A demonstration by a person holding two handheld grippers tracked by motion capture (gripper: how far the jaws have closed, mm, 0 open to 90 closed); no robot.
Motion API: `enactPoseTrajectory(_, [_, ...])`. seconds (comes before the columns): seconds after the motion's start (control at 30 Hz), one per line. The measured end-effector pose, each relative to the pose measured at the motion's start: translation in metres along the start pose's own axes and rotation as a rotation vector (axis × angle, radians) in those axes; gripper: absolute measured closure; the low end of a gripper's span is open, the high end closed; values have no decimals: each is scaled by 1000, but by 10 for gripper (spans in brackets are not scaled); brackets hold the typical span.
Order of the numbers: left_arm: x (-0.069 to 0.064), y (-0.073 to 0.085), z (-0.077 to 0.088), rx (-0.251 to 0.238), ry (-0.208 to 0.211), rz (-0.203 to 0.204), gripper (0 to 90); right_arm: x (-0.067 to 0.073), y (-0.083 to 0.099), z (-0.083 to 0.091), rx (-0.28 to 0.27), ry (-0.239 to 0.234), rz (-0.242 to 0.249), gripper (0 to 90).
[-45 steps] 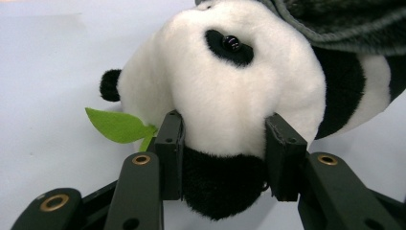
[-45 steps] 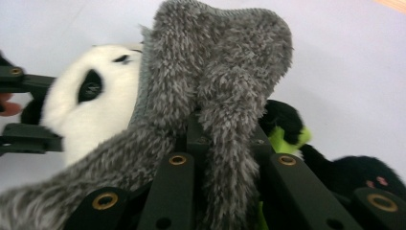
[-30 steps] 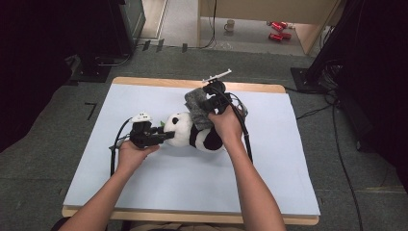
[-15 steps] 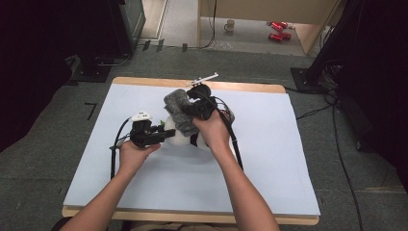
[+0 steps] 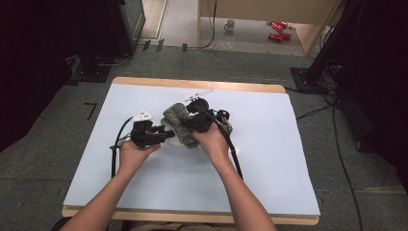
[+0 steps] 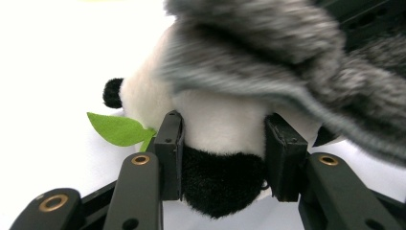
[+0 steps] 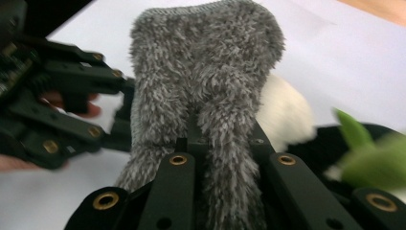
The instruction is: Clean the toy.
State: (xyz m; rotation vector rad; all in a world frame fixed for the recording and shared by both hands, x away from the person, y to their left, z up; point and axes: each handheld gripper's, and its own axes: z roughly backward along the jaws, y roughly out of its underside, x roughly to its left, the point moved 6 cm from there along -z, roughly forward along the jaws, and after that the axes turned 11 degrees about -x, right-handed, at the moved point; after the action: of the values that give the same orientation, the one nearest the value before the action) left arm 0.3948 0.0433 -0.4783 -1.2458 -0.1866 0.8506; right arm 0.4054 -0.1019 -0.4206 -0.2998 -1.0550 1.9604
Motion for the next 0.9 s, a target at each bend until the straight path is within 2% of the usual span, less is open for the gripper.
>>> enactPoseTrajectory(0.13, [-1, 0, 0, -6, 5, 4, 569, -10, 4, 11, 11, 53, 43, 797])
enactPoseTrajectory(0.3, [-2, -1, 0, -14, 13, 10, 569, -18, 4, 19, 21, 85, 52, 798])
enactPoseTrajectory(0.4, [-2, -1, -1, -15, 17, 13, 568, -25, 0, 24, 13, 124, 52, 798])
enactPoseTrajectory(0.53, [-3, 0, 0, -5, 7, -14, 566, -37, -6, 32, -1, 174, 44, 801])
enactPoseTrajectory(0.63, [-3, 1, 0, -11, 3, -6, 566, -44, -11, 37, -9, 166, 1, 801])
enactPoseTrajectory(0.67, [-2, 1, 0, -11, 4, -4, 565, -43, -14, 39, -18, 165, 6, 801])
enactPoseTrajectory(0.77, [-1, 2, 0, -8, 6, -9, 564, -33, -26, 45, -62, 126, -8, 802])
enactPoseTrajectory(0.9, [-1, 2, 0, -10, 6, -17, 562, -14, -38, 46, -97, 82, 12, 801])
